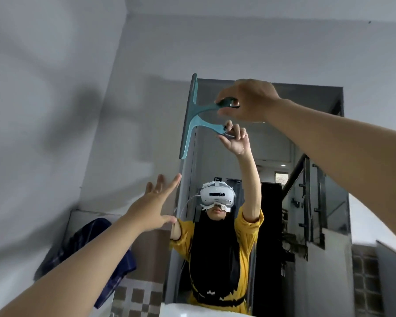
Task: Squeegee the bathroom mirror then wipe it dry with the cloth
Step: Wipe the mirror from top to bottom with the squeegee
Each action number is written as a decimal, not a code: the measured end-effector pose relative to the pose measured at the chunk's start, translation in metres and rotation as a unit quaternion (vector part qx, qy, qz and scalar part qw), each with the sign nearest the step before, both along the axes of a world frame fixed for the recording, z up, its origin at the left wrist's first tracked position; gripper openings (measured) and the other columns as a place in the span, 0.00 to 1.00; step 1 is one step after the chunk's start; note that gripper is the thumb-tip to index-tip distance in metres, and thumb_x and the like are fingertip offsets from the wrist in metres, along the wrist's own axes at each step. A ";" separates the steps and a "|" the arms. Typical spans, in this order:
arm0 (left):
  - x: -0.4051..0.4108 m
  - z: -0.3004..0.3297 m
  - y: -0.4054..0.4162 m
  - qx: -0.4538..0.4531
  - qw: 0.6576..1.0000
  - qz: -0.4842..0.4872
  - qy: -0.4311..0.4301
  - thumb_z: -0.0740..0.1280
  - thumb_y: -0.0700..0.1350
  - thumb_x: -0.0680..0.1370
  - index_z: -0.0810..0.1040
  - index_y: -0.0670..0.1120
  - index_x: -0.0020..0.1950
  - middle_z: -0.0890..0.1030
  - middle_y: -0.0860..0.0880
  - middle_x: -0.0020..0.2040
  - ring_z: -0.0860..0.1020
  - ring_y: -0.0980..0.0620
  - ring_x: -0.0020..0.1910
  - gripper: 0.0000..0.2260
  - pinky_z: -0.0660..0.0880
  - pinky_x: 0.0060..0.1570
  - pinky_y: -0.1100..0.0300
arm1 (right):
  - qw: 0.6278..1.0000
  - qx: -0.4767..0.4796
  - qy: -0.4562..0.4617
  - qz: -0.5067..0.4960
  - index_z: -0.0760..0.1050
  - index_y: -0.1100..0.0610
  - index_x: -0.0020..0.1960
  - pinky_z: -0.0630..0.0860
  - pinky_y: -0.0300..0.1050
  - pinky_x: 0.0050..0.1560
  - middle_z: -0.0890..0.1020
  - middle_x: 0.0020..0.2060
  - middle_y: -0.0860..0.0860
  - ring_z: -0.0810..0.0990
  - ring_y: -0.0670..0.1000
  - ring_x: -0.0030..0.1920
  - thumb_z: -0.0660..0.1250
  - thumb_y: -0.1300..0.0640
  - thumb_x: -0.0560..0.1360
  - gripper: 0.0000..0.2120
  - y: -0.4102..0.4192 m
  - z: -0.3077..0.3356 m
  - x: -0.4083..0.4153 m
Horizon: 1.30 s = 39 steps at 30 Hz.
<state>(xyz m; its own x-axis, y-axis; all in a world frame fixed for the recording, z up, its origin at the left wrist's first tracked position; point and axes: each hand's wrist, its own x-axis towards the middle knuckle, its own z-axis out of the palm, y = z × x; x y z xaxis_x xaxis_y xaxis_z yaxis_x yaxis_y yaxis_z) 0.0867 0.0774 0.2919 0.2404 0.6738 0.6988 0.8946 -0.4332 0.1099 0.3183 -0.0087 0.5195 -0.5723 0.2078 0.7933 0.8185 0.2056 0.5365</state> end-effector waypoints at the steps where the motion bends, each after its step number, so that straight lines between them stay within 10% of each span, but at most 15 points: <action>1: 0.000 0.000 0.001 0.001 1.000 0.000 0.001 0.71 0.52 0.72 0.28 0.70 0.66 0.34 0.46 0.75 0.40 0.39 0.74 0.50 0.69 0.66 0.43 | 1.000 -0.002 -0.001 -0.001 0.77 0.45 0.60 0.65 0.42 0.38 0.78 0.45 0.47 0.75 0.51 0.46 0.65 0.43 0.76 0.14 0.002 0.002 0.000; 39: 0.008 0.000 0.002 0.004 0.999 0.045 -0.002 0.73 0.48 0.71 0.25 0.71 0.64 0.36 0.45 0.76 0.51 0.36 0.74 0.53 0.76 0.58 0.47 | 0.987 -0.052 0.152 -0.023 0.79 0.40 0.53 0.73 0.45 0.40 0.80 0.41 0.45 0.77 0.51 0.42 0.70 0.42 0.71 0.11 -0.029 -0.012 0.166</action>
